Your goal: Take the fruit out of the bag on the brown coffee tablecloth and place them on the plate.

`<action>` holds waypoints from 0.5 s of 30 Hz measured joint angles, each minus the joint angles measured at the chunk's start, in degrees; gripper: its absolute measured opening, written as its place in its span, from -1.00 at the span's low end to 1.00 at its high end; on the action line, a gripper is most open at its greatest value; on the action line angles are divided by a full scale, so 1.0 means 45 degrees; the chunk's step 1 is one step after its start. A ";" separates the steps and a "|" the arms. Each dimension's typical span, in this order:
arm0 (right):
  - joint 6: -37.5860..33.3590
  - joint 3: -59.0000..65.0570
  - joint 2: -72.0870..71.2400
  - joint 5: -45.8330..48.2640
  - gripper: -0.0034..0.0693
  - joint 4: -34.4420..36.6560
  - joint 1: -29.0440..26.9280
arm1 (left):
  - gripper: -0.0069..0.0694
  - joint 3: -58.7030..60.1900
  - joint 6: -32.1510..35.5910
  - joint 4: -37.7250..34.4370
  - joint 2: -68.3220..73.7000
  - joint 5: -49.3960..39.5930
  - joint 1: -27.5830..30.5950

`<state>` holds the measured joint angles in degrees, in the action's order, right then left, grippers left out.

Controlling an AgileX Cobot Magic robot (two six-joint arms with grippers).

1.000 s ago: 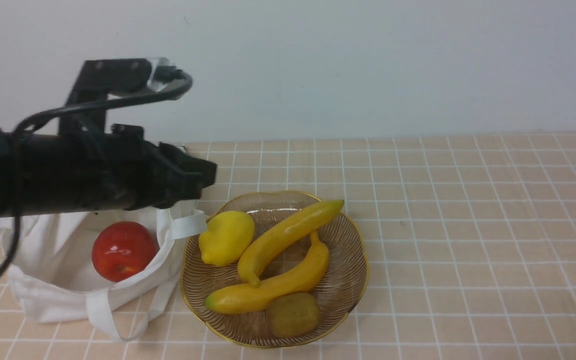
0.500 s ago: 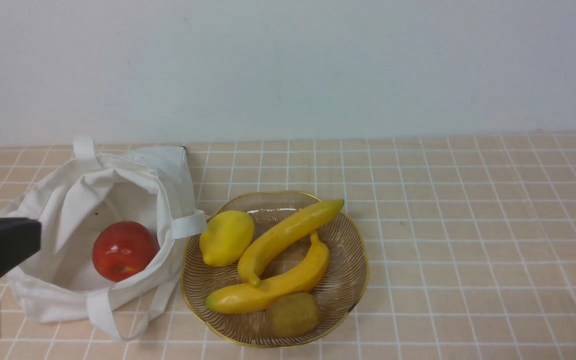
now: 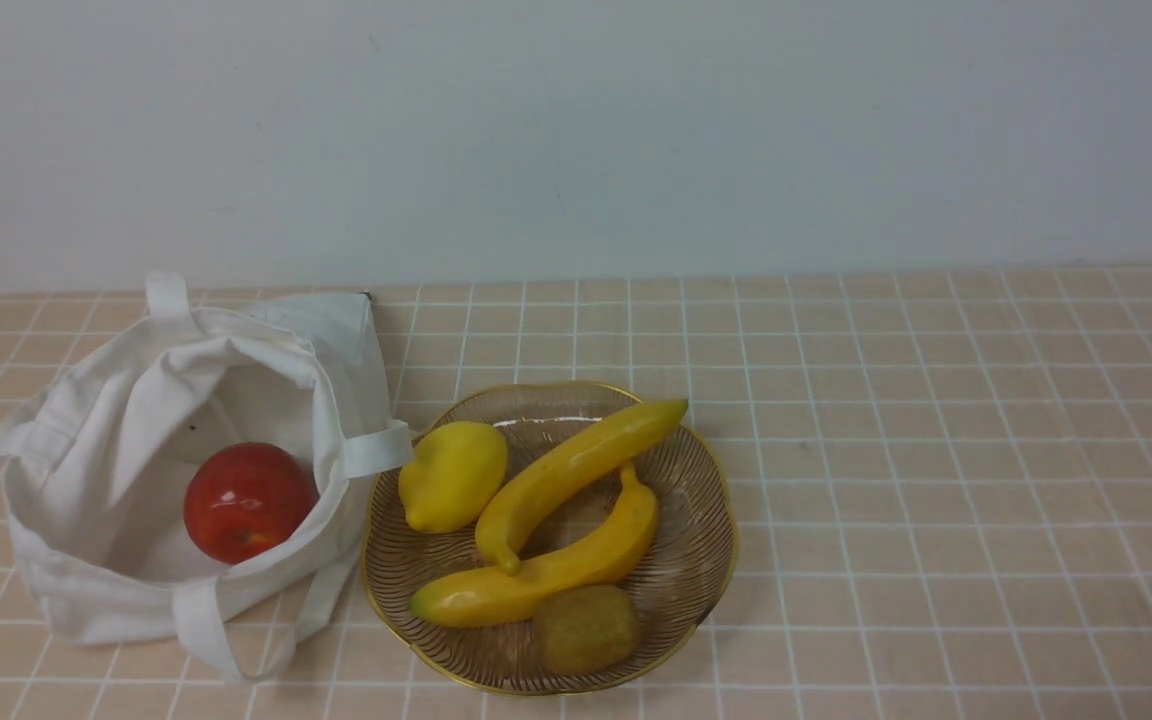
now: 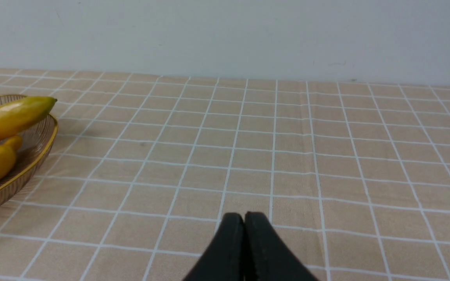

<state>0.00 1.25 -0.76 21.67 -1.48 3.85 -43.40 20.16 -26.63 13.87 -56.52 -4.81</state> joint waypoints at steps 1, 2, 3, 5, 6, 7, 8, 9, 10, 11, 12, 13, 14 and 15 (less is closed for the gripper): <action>0.0000 0.0000 0.0000 0.0000 -0.95 0.0000 0.0000 | -0.84 0.0000 0.0000 0.0068 -0.0031 0.0017 0.0000; 0.0000 0.0000 0.0000 0.0000 -0.95 0.0000 0.0000 | -0.84 0.0003 0.0000 0.0122 -0.0031 0.0089 0.0000; 0.0000 0.0000 0.0000 0.0000 -0.95 0.0000 0.0000 | -0.84 0.0036 0.0000 0.0162 -0.0031 0.0222 0.0000; 0.0000 0.0000 0.0000 0.0000 -0.95 0.0000 0.0000 | -0.84 0.0313 0.0000 0.0450 -0.0031 0.0946 0.0000; 0.0000 0.0000 0.0000 0.0000 -0.95 0.0000 0.0000 | -0.84 0.0535 0.0000 0.0630 -0.0031 0.1429 0.0000; 0.0000 0.0000 0.0000 0.0000 -0.95 0.0000 0.0000 | -0.84 0.0828 -0.0017 0.0848 -0.0031 0.2016 0.0000; 0.0000 0.0000 0.0000 0.0000 -0.95 0.0000 0.0000 | -0.84 0.0967 -0.0017 0.0886 -0.0031 0.2138 0.0000; 0.0000 0.0000 0.0000 0.0000 -0.95 0.0000 0.0000 | -0.84 0.1189 -0.0112 0.1122 -0.0031 0.2656 0.0000; 0.0000 0.0000 0.0000 0.0000 -0.95 0.0000 0.0000 | -0.84 0.1771 -0.0313 0.1513 -0.0042 0.3442 0.0000; 0.0000 0.0000 0.0000 0.0000 -0.95 0.0000 0.0000 | -0.84 0.2232 -0.0532 0.1855 -0.0106 0.4131 0.0000; 0.0000 0.0000 0.0000 0.0000 -0.95 0.0000 0.0000 | -0.84 0.2829 -0.0876 0.2414 -0.0288 0.4933 0.0000; 0.0000 0.0000 0.0000 0.0000 -0.95 0.0000 0.0000 | -0.84 0.3248 -0.1201 0.2743 -0.0452 0.5338 0.0000; 0.0000 0.0000 0.0000 0.0000 -0.95 0.0000 0.0000 | -0.84 0.3784 -0.1402 0.3094 -0.0658 0.5688 0.0000; 0.0000 0.0000 0.0000 0.0000 -0.95 0.0000 0.0000 | -0.84 0.3998 -0.1658 0.3363 -0.0830 0.5905 0.0000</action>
<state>0.00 1.25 -0.76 21.67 -1.48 3.85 -25.41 12.70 -11.50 10.13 -29.95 -4.81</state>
